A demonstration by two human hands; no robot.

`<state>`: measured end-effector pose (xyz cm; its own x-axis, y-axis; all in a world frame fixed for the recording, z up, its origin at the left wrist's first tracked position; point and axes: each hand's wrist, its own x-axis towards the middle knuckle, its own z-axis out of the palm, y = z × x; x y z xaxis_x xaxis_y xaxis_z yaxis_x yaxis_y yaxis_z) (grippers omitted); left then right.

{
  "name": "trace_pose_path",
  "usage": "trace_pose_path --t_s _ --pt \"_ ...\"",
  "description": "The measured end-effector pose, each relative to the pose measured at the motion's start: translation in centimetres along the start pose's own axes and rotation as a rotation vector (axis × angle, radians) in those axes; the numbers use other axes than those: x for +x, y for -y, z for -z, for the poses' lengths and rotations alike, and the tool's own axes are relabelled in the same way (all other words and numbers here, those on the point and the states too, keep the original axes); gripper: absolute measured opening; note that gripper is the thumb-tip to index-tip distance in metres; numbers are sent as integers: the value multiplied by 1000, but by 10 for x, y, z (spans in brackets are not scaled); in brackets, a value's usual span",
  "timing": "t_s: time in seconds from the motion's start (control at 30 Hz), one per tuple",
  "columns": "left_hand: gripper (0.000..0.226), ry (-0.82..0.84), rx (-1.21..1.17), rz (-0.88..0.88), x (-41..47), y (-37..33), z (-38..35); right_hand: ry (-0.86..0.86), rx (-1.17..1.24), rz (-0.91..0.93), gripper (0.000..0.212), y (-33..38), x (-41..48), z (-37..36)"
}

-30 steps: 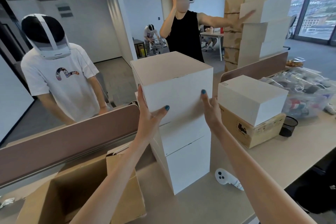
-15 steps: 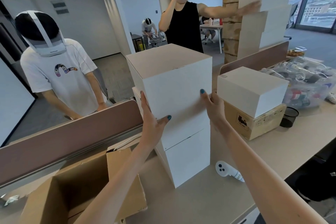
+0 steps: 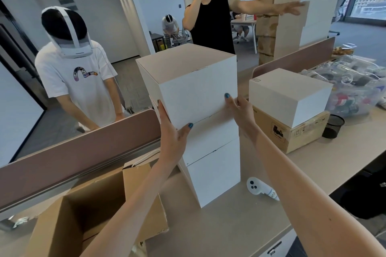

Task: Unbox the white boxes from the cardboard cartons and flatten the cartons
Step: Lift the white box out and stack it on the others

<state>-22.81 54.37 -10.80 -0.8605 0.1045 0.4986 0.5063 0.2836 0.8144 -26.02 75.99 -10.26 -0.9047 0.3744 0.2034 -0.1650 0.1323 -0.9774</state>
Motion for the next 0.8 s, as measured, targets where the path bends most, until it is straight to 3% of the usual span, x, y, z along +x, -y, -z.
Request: trace_pose_path --t_s 0.23,0.4,0.53,0.8 --pt "104 -13 7 63 -7 -6 6 18 -65 6 35 1 -21 -6" --pt "90 16 117 27 -33 -1 17 34 -213 104 62 -17 -51 -2" --pt "79 55 163 75 -64 13 27 123 -300 219 56 -35 -93 -7" --pt "46 105 368 204 -161 53 79 298 -495 269 40 -86 -177 -35"
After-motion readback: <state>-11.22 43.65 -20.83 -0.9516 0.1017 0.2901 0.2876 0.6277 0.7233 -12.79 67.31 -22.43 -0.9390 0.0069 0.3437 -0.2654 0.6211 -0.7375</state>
